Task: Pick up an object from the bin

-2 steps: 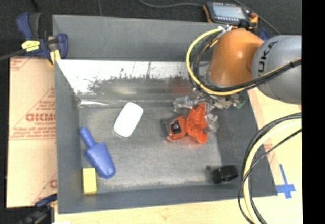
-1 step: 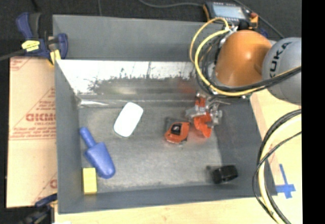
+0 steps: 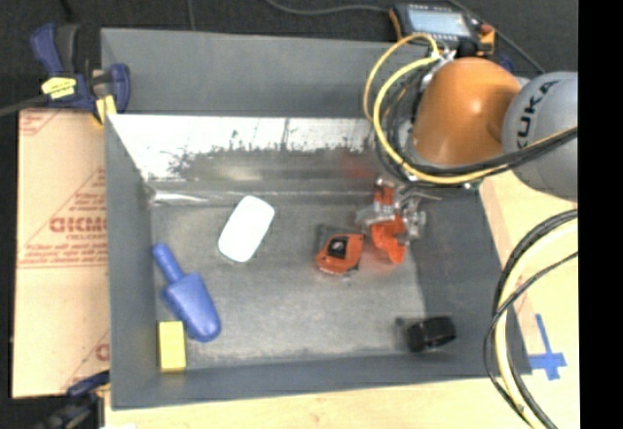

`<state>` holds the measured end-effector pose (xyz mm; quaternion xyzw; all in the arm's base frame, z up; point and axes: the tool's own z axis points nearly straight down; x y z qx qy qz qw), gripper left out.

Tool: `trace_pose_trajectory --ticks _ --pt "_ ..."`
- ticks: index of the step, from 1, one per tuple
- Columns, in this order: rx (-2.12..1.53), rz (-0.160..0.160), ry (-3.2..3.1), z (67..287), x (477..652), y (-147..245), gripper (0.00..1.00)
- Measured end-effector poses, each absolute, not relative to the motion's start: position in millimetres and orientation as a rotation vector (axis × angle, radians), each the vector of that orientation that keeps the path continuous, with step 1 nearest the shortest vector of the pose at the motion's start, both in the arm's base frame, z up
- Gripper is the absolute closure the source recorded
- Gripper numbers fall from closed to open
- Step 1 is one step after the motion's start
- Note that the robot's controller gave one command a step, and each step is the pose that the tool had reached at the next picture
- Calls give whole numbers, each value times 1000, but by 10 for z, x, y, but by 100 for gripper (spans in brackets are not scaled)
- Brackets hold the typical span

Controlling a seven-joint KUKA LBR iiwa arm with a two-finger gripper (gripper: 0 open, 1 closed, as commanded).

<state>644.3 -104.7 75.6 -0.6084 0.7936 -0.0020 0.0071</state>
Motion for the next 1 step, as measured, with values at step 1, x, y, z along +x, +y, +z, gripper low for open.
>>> trace_pose_trajectory --ticks 1 --pt "-1903 -4 2483 781 6435 -1045 100"
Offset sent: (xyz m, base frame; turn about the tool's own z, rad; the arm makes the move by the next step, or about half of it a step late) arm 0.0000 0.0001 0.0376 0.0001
